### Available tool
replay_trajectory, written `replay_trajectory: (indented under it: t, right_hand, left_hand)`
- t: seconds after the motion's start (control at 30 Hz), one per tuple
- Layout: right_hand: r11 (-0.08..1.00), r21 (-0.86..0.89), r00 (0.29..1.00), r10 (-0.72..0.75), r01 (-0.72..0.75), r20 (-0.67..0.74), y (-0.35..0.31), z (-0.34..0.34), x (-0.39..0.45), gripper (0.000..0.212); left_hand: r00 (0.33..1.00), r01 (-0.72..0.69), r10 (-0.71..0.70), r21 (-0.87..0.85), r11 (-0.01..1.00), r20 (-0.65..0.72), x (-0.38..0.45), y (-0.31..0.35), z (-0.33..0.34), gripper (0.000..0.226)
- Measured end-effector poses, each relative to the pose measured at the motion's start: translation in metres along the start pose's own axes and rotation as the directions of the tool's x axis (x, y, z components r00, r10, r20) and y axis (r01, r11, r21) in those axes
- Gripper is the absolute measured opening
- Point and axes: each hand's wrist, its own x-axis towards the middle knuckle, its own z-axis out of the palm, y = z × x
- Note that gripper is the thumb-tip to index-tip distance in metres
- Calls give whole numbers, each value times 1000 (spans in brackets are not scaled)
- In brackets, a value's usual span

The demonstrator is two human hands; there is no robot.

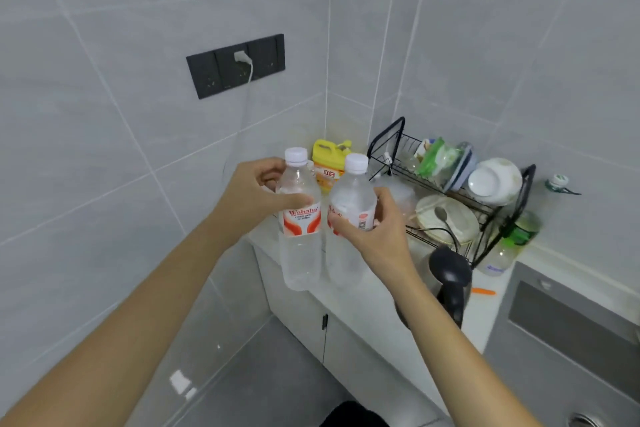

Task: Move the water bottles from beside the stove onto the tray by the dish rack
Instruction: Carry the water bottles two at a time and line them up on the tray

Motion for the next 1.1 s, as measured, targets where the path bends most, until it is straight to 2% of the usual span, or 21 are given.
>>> replay_trajectory:
  t: [0.23,0.4,0.5,0.6,0.8,0.97,1.1]
  right_hand:
    - [998,-57,999,41,-39,23,52,39,123,51]
    - [984,-133,993,122,-120,4,102,62,175,56]
    - [966,-183,982,188,-185,-5,134,74,181,55]
    - [936,-215,960,270,-279,-73,169,90,179,56]
    - [846,-269,884,412,-461,-219,208,117,170,56]
    - [806,-247,835,469,-537,-286,232,124,162,60]
    - [799,-247,826,471,-548,-309,240,124,155,68]
  left_hand:
    - [999,26,-29,137,990,20,116,-55,-11,37]
    - [995,68,-80,193,979,57,182,-116,-9,35]
    - [987,83,-110,210,974,117,209,-156,-1,37]
    - [961,104,-160,242,965,225,234,-196,12,48]
    - [867,79,-206,283,956,454,257,-265,38,57]
    - [830,43,-223,340,940,511,255,-286,60,48]
    - [807,44,-241,352,935,540,249,-299,70,48]
